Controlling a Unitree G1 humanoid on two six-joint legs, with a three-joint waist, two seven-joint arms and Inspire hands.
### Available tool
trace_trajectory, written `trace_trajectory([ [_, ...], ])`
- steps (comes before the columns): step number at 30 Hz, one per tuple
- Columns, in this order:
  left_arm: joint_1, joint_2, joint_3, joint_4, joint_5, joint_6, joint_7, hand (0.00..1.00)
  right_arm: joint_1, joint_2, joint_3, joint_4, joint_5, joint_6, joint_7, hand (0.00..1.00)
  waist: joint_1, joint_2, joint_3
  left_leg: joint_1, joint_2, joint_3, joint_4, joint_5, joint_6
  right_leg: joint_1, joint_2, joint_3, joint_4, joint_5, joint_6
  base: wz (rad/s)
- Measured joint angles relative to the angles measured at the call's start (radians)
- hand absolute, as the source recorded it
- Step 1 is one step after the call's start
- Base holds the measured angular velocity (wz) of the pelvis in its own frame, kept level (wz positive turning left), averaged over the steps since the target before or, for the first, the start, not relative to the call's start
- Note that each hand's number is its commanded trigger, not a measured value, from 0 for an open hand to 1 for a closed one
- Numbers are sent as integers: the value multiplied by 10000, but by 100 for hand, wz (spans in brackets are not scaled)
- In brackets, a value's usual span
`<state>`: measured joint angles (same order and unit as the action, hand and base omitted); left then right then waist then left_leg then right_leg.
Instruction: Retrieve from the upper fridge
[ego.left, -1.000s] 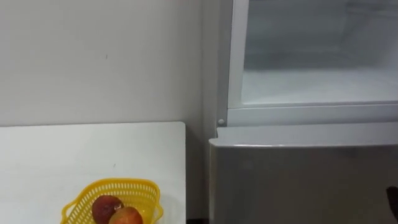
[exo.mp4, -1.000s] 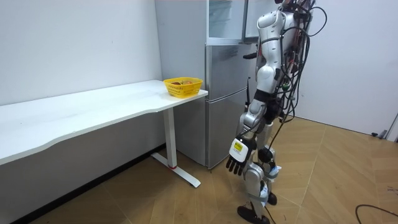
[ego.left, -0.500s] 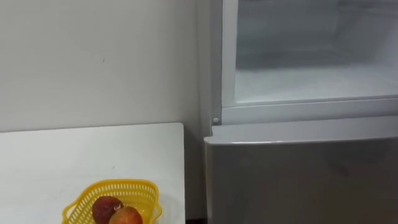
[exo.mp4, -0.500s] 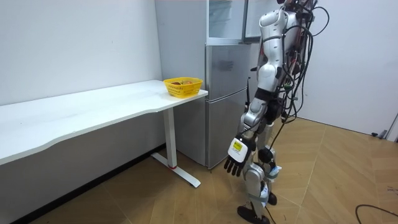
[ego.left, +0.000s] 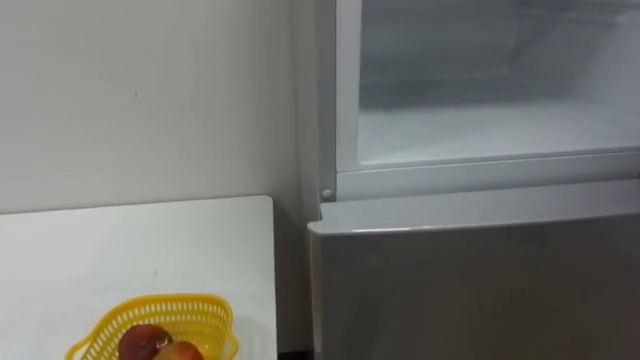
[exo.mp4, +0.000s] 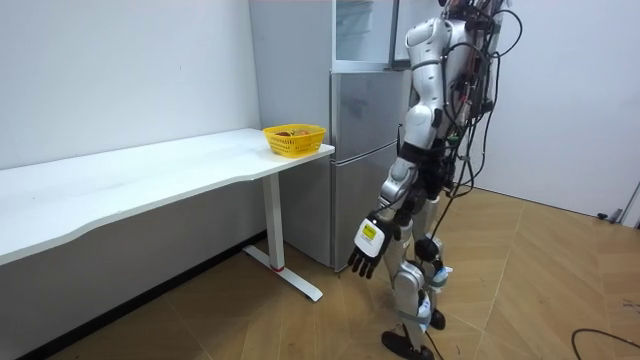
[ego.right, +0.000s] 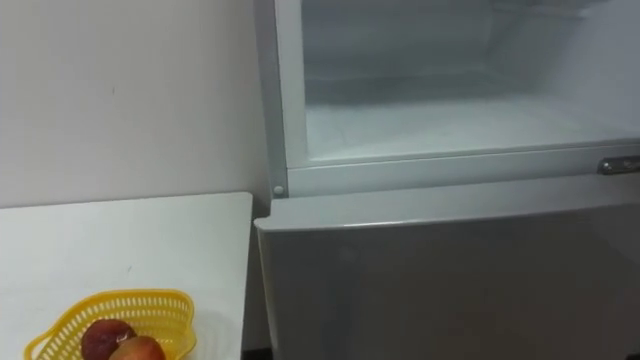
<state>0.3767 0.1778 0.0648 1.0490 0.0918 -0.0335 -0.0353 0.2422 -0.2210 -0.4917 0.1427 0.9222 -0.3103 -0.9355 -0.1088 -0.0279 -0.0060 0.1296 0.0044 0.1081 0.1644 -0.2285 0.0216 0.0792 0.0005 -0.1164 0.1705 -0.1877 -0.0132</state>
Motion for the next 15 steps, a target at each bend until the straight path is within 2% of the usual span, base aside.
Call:
trace_trajectory([
  [2,23,17,109,-42,1,-15,3,0,-13,-453,-273,-134,1104,-40,30,0,-23,-47,-4,-52,2,87,0,0,0,-128,9,105,90,0,0,-15],
  [4,21,35,129,-84,1,-39,5,0,-107,-562,-477,-280,1735,-79,184,0,-19,-82,-12,-137,7,187,0,0,1,-270,17,207,208,-1,-1,-17],
  [5,28,34,152,-102,7,-43,5,0,-200,-589,-547,-406,2201,-87,313,0,-17,-96,0,-148,19,288,1,1,2,-308,38,319,220,3,-2,-20],
  [11,100,50,622,-271,39,-43,-259,0,-284,-611,-939,-396,4906,-117,1620,0,-6,-160,15,-195,11,350,5,-1,3,-497,8,344,325,-13,3,-4],
  [15,312,47,1096,-649,127,-53,-463,0,-491,-607,-1259,-377,5369,-54,2591,0,-5,-144,17,-185,21,349,5,-1,4,-448,15,344,335,-20,3,0],
])
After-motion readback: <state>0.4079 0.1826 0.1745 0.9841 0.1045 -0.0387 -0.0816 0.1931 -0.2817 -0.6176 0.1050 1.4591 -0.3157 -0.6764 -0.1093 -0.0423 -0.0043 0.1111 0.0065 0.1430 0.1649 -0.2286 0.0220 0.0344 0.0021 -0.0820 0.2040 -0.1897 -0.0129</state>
